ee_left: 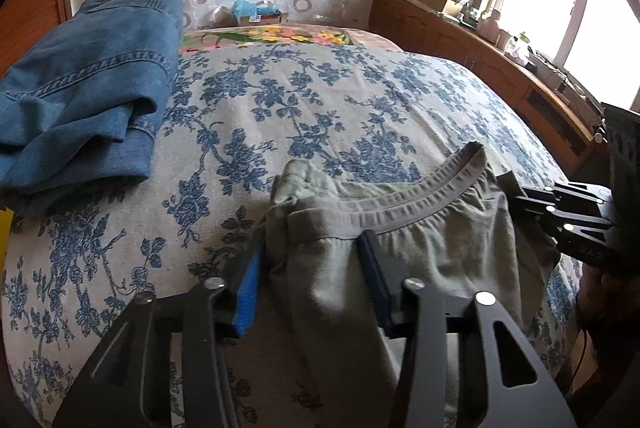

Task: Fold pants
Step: 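Close both grippers on the folded pants edge, then lift the folded pants off the bed with both grippers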

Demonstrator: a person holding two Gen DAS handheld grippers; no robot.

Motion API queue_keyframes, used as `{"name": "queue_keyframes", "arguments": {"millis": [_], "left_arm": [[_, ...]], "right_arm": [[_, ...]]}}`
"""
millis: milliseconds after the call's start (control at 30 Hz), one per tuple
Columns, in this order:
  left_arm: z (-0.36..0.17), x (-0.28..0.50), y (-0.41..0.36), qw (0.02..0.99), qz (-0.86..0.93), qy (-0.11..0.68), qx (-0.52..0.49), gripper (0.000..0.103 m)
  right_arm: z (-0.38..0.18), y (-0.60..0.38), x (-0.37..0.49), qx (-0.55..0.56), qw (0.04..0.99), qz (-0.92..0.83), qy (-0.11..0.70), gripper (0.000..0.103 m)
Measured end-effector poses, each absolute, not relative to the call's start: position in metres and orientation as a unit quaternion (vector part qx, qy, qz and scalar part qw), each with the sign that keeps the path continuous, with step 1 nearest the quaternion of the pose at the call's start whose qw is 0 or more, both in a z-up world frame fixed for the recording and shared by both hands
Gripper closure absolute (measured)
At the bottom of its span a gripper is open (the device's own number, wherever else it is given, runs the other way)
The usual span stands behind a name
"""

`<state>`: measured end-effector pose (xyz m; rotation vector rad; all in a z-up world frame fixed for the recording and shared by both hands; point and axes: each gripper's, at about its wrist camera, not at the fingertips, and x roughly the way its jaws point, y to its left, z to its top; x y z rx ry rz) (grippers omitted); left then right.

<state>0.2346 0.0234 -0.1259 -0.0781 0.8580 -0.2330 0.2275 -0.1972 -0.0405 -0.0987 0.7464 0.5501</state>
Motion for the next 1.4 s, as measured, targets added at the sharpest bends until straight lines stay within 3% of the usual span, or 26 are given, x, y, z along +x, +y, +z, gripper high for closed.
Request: {"name": "queue_keyframes", "arguments": {"millis": [133, 267, 1400], "left_arm": [[-0.122, 0.234, 0.020, 0.903, -0.123, 0.410, -0.043, 0.080], [-0.113, 0.227, 0.018, 0.909, -0.128, 0.395, -0.046, 0.085], [-0.025, 0.171, -0.003, 0.943, -0.155, 0.292, -0.041, 0.087]], "right_arm": [[-0.041, -0.198, 0.227, -0.043, 0.893, 0.266, 0.360, 0.088], [-0.041, -0.199, 0.228, -0.043, 0.893, 0.266, 0.360, 0.090], [0.029, -0.231, 0.159, -0.029, 0.929, 0.271, 0.252, 0.093]]}}
